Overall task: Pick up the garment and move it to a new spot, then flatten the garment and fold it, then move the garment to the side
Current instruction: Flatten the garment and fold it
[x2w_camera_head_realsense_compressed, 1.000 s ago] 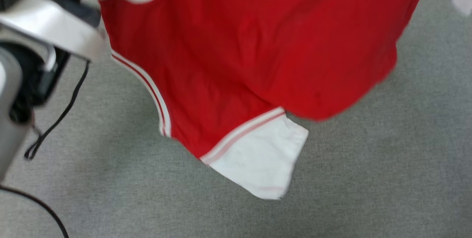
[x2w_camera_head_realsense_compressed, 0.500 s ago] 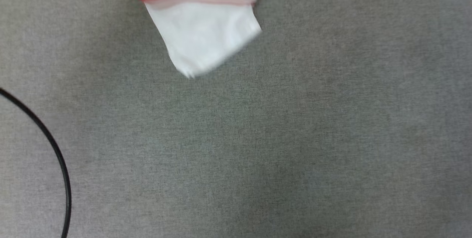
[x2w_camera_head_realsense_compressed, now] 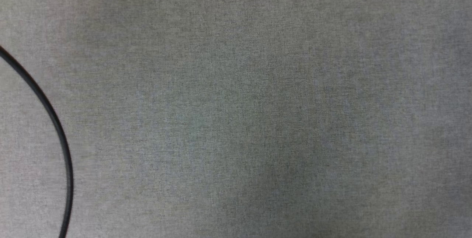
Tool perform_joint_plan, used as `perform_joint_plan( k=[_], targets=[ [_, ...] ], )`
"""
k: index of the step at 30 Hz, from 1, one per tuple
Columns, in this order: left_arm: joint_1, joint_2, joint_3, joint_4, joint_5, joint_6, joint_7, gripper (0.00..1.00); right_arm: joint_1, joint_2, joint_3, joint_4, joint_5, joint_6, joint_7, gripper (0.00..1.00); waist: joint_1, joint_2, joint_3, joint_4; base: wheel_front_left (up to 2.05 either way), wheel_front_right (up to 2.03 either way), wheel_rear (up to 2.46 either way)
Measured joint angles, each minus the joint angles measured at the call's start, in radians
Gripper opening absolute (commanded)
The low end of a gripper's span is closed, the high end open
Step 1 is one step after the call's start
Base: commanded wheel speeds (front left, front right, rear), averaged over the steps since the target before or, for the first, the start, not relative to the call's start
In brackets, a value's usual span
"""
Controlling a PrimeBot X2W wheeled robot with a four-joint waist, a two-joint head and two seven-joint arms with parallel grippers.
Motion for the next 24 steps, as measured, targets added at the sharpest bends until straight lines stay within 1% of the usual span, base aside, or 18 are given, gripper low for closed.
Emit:
perform_joint_plan(
  k=[2,6,12,15,20,24],
  targets=[
    [0.013,-0.006,-0.016,0.032,-0.011,-0.002,-0.026,0.0,0.012,0.01,0.022,0.028,0.014,0.0,-0.021,0.0,0.0,0.0,0.004,0.002,0.0,0.0,0.0],
    [0.075,0.0,-0.051,0.087,-0.035,-0.007,-0.065,0.0,0.084,0.022,0.075,0.067,0.047,0.0,-0.06,0.0,0.0,0.0,-0.003,-0.001,0.0,0.0,0.0],
    [0.247,0.012,-0.109,0.101,-0.103,-0.008,-0.118,0.0,0.229,0.037,0.162,0.101,0.12,0.0,-0.111,0.0,0.0,0.0,-0.034,-0.005,0.0,0.0,0.0],
    [0.363,0.033,-0.135,0.085,-0.13,-0.008,-0.136,0.0,0.305,0.043,0.21,0.111,0.162,0.0,-0.132,0.0,0.0,0.0,-0.057,-0.005,0.0,0.0,0.0],
    [0.587,0.058,-0.146,0.027,-0.167,-0.006,-0.154,0.0,0.457,0.041,0.303,0.106,0.223,0.0,-0.166,0.0,-0.0001,0.0,-0.11,-0.005,0.0,0.0,0.0],
    [0.8,0.083,-0.148,-0.046,-0.193,0.028,-0.162,0.0,0.597,0.012,0.374,0.075,0.28,0.0,-0.188,0.0,-0.0001,0.0,-0.17,-0.005,0.0,0.0,0.0]
  ],
)
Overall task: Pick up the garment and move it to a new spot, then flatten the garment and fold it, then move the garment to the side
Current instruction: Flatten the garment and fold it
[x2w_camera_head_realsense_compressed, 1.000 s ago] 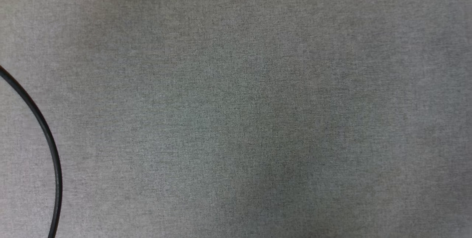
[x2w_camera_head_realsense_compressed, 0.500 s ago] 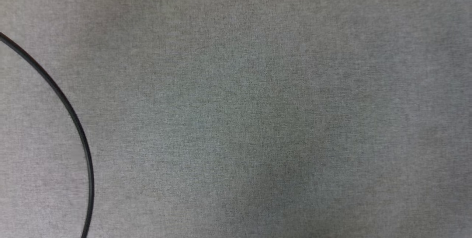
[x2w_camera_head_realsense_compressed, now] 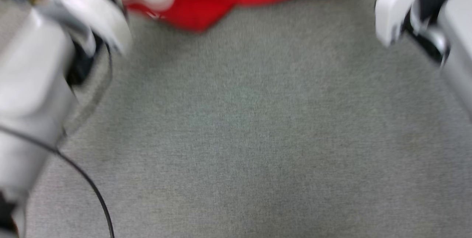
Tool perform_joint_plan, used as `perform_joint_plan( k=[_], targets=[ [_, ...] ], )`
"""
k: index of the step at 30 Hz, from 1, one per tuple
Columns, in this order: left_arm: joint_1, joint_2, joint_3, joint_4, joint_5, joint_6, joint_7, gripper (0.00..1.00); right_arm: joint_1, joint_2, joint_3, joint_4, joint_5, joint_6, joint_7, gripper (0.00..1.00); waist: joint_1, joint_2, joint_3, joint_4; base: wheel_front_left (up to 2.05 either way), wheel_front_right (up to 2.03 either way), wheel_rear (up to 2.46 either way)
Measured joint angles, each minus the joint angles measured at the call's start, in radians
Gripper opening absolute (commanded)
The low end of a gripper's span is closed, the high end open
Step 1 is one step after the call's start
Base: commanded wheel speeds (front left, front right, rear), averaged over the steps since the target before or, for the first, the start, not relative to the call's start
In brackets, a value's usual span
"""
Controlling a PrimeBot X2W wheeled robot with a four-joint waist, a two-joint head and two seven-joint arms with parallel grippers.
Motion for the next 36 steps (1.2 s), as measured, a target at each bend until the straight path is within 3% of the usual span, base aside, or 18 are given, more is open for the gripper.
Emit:
perform_joint_plan(
  k=[7,18,23,27,36],
  targets=[
    [0.367,0.04,-0.031,-0.215,-0.019,0.1,-0.001,0.0,0.234,-0.082,0.097,-0.088,0.103,0.0,-0.037,0.0,-0.0001,0.0,-0.126,0.0,0.0,0.0,0.0],
    [0.887,0.181,-0.069,-0.573,-0.113,0.33,0.012,0.0,0.583,-0.225,0.117,-0.23,0.213,0.0,-0.081,0.0,-0.0003,0.0,-0.31,-0.003,0.0,0.0,0.0],
    [1.057,0.21,-0.086,-0.666,-0.157,0.4,0.012,0.0,0.759,-0.28,0.099,-0.276,0.233,0.0,-0.092,0.0,-0.0003,0.0,-0.369,-0.001,0.0,0.0,0.0],
    [1.157,0.231,-0.092,-0.686,-0.179,0.428,0.009,0.0,0.884,-0.313,0.058,-0.319,0.243,0.0,-0.096,0.0,-0.0003,0.0,-0.406,0.005,0.0,0.0,0.0],
    [1.281,0.239,-0.157,-0.689,-0.213,0.425,0.024,0.0,1.163,-0.34,-0.072,-0.396,0.252,0.0,-0.079,0.0,-0.0003,0.0,-0.461,0.028,0.0,0.0,0.0]
  ],
)
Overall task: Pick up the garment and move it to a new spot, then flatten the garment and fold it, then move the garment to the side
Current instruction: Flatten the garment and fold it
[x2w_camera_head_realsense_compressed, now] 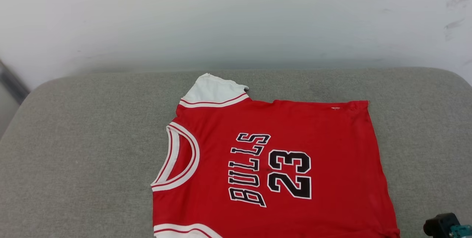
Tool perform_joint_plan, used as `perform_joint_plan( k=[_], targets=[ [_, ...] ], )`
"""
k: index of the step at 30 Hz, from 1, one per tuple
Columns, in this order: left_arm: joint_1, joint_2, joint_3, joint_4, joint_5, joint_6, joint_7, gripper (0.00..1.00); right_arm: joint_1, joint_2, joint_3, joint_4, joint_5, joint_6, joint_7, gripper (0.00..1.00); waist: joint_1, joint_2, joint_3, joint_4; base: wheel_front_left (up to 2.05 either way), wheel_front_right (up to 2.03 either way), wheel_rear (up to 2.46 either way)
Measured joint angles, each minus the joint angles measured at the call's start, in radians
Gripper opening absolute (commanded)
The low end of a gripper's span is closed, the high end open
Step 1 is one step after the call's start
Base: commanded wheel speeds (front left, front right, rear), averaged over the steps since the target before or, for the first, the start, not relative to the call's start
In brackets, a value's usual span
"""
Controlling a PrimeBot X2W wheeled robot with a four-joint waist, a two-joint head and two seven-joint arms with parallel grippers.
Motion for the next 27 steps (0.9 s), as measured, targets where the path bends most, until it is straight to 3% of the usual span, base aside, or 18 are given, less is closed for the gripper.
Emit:
perform_joint_plan(
  k=[8,21,27],
  targets=[
    [-0.019,-0.009,0.013,0.013,0.01,-0.007,-0.006,0.0,0.076,0.023,-0.138,-0.08,-0.077,0.0,0.064,0.0,0.0001,0.0,0.001,0.006,0.0,0.0,0.0],
    [-0.356,-0.04,0.089,0.087,0.097,-0.099,0.015,0.0,0.069,0.095,-0.421,-0.246,-0.161,0.0,0.194,0.0,0.0004,0.0,0.085,0.005,0.0,0.0,0.0],
    [-0.518,-0.051,0.096,0.137,0.137,-0.151,0.068,0.0,0.023,0.123,-0.486,-0.288,-0.182,0.0,0.264,0.0,0.0004,0.0001,0.16,-0.007,0.0,0.0,0.0]
  ],
)
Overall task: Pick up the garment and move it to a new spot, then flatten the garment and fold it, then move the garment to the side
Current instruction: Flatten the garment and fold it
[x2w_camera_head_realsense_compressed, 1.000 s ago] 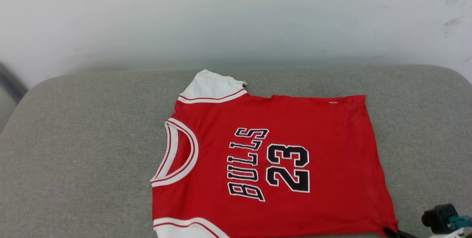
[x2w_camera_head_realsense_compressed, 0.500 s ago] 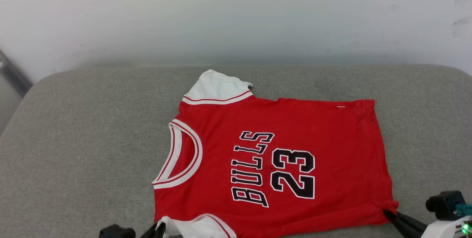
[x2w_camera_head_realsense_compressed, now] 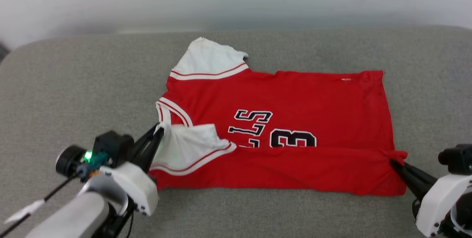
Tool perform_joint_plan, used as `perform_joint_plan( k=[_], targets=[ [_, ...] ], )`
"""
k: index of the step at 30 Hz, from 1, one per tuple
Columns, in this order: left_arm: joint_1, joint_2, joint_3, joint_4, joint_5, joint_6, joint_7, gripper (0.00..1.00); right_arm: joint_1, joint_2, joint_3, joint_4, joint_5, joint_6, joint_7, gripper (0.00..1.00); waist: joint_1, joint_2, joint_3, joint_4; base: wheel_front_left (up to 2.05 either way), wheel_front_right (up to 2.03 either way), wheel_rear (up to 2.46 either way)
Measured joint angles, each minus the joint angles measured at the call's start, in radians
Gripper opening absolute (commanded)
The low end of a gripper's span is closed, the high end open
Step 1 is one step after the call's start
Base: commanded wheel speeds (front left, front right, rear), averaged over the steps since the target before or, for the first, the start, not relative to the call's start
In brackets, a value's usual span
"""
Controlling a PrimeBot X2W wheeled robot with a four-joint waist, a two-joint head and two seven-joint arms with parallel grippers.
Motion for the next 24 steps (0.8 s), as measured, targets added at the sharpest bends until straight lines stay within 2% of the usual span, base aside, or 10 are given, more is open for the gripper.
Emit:
perform_joint_plan(
  k=[8,15,24],
  targets=[
    [-0.162,-0.051,-0.005,0.162,0.022,-0.08,0.027,0.0,-0.079,0.031,-0.019,0.008,-0.032,0.0,0.054,0.0,0.0001,-0.0001,0.12,-0.02,0.0,0.0,0.0],
    [-0.232,-0.098,-0.031,0.382,0.019,-0.168,0.04,0.0,-0.128,0.046,-0.001,0.066,-0.051,0.0,0.074,0.0,0.0002,0.0,0.207,-0.034,0.0,0.0,0.0],
    [-0.258,-0.156,-0.053,0.559,-0.009,-0.249,0.021,0.0,-0.155,0.053,0.021,0.106,-0.047,0.001,0.052,0.0,0.0001,0.0,0.194,-0.044,0.0,0.0,0.0]
  ],
)
